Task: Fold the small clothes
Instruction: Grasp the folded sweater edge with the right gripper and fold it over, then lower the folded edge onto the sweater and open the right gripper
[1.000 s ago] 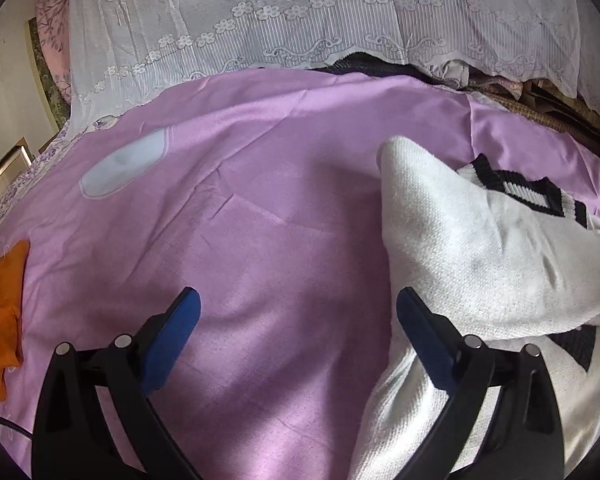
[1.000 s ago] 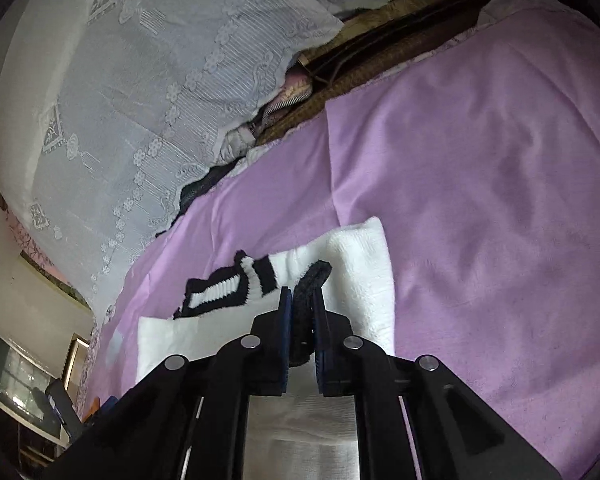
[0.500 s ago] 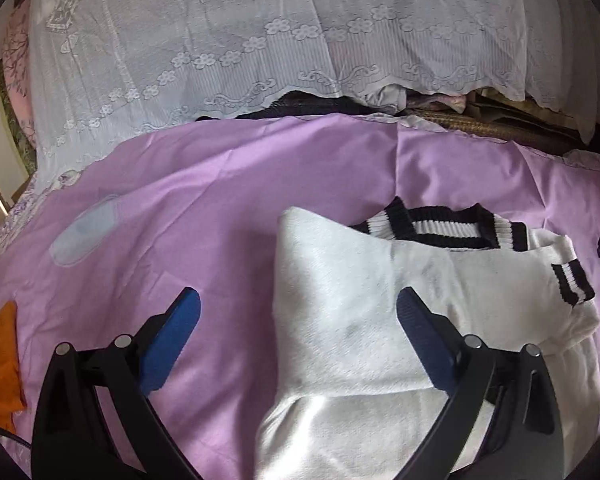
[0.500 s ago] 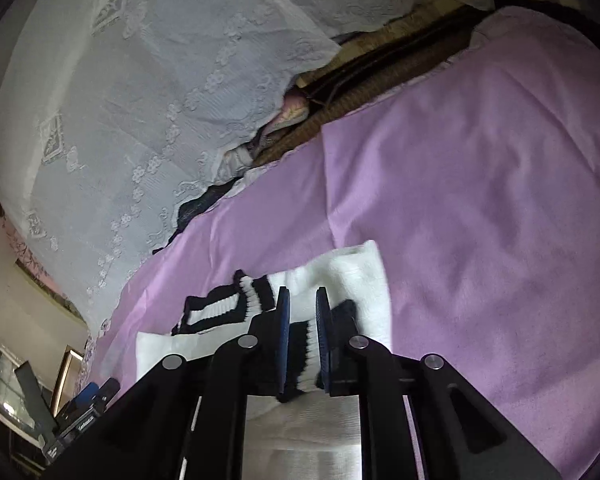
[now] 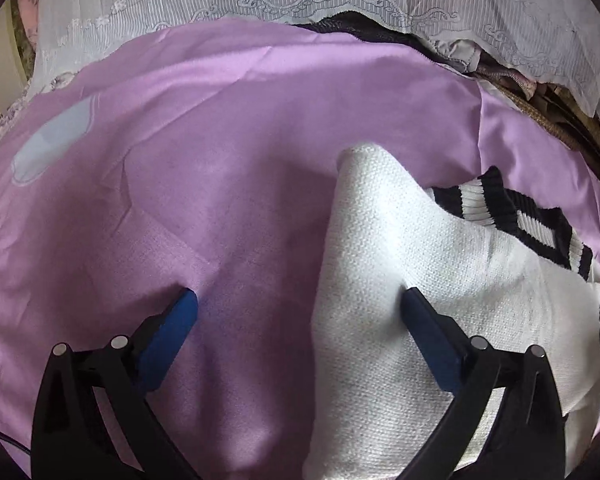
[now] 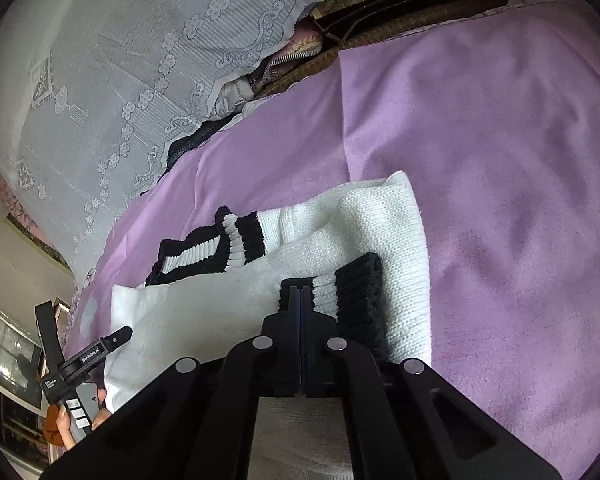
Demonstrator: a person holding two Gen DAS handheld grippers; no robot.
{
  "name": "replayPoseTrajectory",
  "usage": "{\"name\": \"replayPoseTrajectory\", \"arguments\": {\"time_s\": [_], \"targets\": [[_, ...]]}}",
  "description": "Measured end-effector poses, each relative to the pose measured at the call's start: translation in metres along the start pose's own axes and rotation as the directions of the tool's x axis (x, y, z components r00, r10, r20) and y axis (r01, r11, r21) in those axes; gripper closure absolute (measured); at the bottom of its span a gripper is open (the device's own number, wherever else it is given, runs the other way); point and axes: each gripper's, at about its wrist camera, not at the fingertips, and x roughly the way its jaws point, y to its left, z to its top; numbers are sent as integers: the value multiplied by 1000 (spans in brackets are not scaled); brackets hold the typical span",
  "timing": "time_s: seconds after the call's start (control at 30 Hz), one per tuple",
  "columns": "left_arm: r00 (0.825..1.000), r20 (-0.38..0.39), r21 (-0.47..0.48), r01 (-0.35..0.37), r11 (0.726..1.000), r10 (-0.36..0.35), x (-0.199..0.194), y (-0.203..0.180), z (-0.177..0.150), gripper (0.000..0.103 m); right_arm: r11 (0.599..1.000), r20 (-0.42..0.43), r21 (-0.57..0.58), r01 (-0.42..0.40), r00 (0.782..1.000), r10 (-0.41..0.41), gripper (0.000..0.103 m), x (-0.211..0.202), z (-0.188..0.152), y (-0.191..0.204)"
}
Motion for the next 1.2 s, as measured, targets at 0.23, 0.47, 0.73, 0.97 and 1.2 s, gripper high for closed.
{"name": "replayPoseTrajectory", "arguments": {"time_s": [0.23,0.47,0.73,0.97,1.2], "targets": [[987,156,-21,52,998,-48,-38,11,11,4,999,59,-31,-40,997,42,97,-18,2,14],[998,-13,21,-65,998,65,21,7,22,4,1000,-15,-31,2,1000,-3,103,6,0,5],[993,71,17,-98,995,97,-1,10,11,4,994,48,-94,53,998,-49,99,-5,-10,15],[985,141,28,-102,994,97,-34,18,-11,4,985,78,-152,87,994,-76,94,-26,-22,26],[983,105,99,-158,983,147,-26,7,-26,4,986,52,-141,85,996,-78,92,-29,-35,20]]}}
